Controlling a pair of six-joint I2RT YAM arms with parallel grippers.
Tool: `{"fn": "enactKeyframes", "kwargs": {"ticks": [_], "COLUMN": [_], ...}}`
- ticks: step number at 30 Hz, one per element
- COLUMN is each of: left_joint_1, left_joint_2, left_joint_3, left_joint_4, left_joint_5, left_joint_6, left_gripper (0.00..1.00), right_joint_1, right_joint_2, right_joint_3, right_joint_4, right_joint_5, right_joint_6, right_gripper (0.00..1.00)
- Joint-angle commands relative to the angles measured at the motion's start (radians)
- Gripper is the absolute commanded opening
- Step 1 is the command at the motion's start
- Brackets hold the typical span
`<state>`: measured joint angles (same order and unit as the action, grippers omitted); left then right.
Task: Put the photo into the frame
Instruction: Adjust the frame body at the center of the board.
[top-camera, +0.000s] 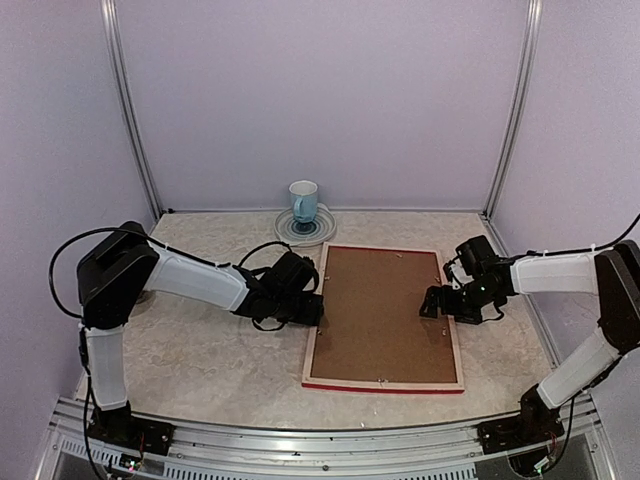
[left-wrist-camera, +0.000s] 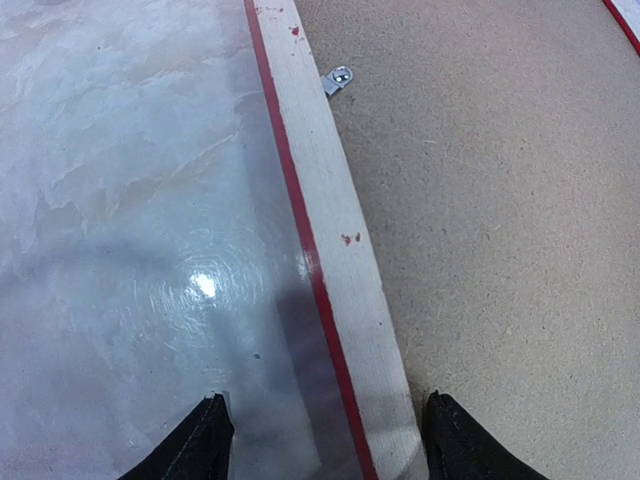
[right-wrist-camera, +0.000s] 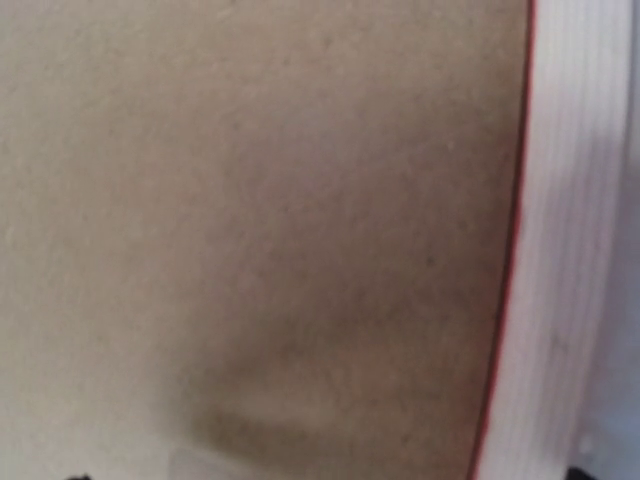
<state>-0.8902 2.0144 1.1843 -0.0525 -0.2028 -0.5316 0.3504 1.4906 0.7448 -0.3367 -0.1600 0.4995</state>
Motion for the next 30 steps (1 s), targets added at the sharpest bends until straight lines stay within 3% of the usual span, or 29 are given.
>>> {"fn": "enactKeyframes", "kwargs": {"ticks": [1, 14, 30], "left_joint_1": [0.008, -0.027, -0.019], "left_joint_2": [-0.034, -0.077, -0.089], "left_joint_3": [-0.053, -0.086, -0.066], "left_joint_4": [-0.025, -0.010, -0.004], "left_joint_5": [0.002, 0.039, 0.038], "left_joint_6": [-0.015, -0.034, -0.029], "left_gripper": [0.65, 0.62, 0.69], "right_joint_1": [-0.007, -0.006, 0.022], "right_joint_2": [0.035, 0.065, -0.157], "right_joint_3": [0.067, 0.111, -0.042], "right_joint_4": [0.044, 0.039, -0.086], "right_joint_5": [-0.031, -0.042, 0.032], "right_joint_6": [0.002, -0.030, 0.019], "right_gripper": [0.99, 0.99, 0.95]}}
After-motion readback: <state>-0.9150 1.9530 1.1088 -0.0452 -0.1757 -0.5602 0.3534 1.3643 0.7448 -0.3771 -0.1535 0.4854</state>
